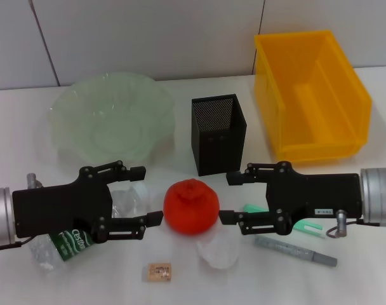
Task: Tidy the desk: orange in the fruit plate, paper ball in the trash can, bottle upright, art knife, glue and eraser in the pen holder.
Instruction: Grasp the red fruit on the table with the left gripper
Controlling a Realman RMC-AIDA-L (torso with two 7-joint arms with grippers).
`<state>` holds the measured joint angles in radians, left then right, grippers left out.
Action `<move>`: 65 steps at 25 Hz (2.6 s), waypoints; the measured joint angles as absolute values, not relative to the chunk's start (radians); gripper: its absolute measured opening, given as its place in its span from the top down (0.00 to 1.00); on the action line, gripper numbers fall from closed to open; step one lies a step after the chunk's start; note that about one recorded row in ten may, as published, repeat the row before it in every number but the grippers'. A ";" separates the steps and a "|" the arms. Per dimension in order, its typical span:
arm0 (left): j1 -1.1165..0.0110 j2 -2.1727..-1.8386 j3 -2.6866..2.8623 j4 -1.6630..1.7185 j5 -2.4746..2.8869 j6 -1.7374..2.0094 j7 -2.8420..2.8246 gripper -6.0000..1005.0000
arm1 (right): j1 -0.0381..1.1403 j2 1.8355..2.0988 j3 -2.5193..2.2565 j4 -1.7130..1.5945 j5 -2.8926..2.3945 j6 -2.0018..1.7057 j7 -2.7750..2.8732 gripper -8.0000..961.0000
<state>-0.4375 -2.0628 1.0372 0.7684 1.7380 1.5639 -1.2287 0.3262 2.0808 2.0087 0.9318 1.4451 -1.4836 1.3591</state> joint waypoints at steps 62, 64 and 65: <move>-0.570 -2.077 1.574 0.624 1.494 0.961 -1.325 0.32 | 0.196 2.077 2.243 0.849 1.428 -1.588 1.331 0.23; -0.570 -2.077 1.574 0.624 1.496 0.957 -1.325 0.39 | 0.198 2.077 2.243 0.844 1.428 -1.588 1.327 0.23; -0.570 -2.077 1.574 0.624 1.497 0.954 -1.325 0.43 | 0.198 2.077 2.243 0.844 1.428 -1.588 1.326 0.23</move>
